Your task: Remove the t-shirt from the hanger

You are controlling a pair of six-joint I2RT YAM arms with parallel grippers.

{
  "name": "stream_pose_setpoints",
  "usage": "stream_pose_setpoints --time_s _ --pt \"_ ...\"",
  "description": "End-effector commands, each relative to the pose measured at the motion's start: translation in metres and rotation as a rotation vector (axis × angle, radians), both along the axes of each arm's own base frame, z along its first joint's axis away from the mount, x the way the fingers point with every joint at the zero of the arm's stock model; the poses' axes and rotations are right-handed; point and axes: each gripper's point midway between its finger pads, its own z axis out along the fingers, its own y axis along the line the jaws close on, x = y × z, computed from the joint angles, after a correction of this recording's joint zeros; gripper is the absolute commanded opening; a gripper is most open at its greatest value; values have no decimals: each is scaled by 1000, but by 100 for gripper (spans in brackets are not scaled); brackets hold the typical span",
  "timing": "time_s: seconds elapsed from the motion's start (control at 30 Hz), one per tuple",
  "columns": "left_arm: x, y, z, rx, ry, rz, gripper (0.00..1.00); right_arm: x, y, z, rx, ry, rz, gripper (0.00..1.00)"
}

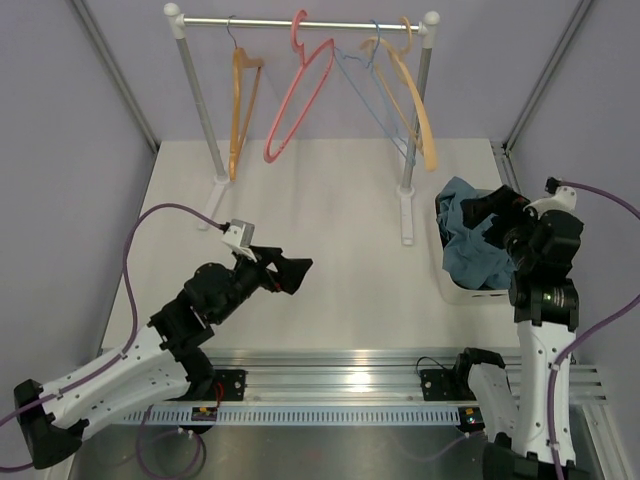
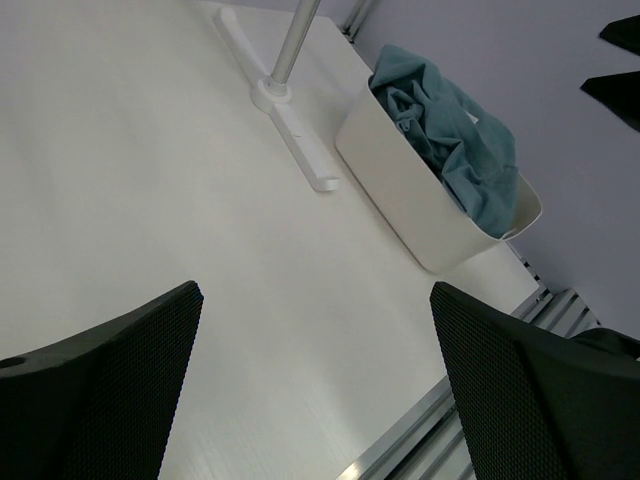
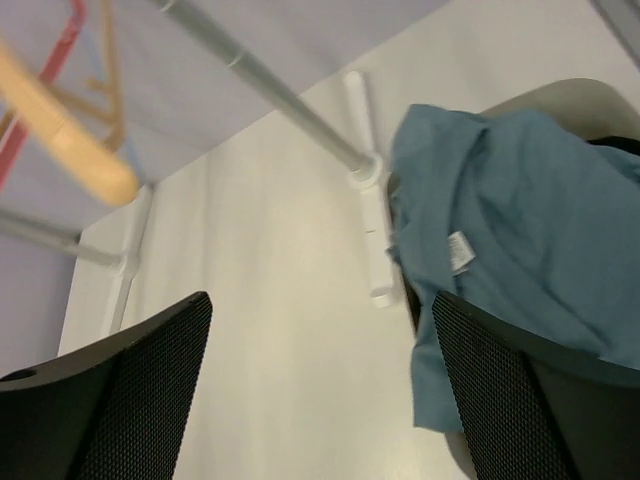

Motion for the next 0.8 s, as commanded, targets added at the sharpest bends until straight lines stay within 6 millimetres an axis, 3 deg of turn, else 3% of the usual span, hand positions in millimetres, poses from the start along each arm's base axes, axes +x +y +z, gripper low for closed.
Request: stream_pose_setpoints --time_s 0.0,0.27,0.57,0.77 --pt "2 -2 21 -4 -56 -6 99 -25 51 14 -75 -63 257 99" --pt "-12 -5 40 1 -170 -98 99 -67 83 28 -86 -174 415 99" --pt "-39 -21 51 -9 -312 -285 99 -85 96 -14 -87 -161 508 100" --pt "-41 -22 50 -26 -328 -291 99 -94 105 -12 -83 -194 561 100"
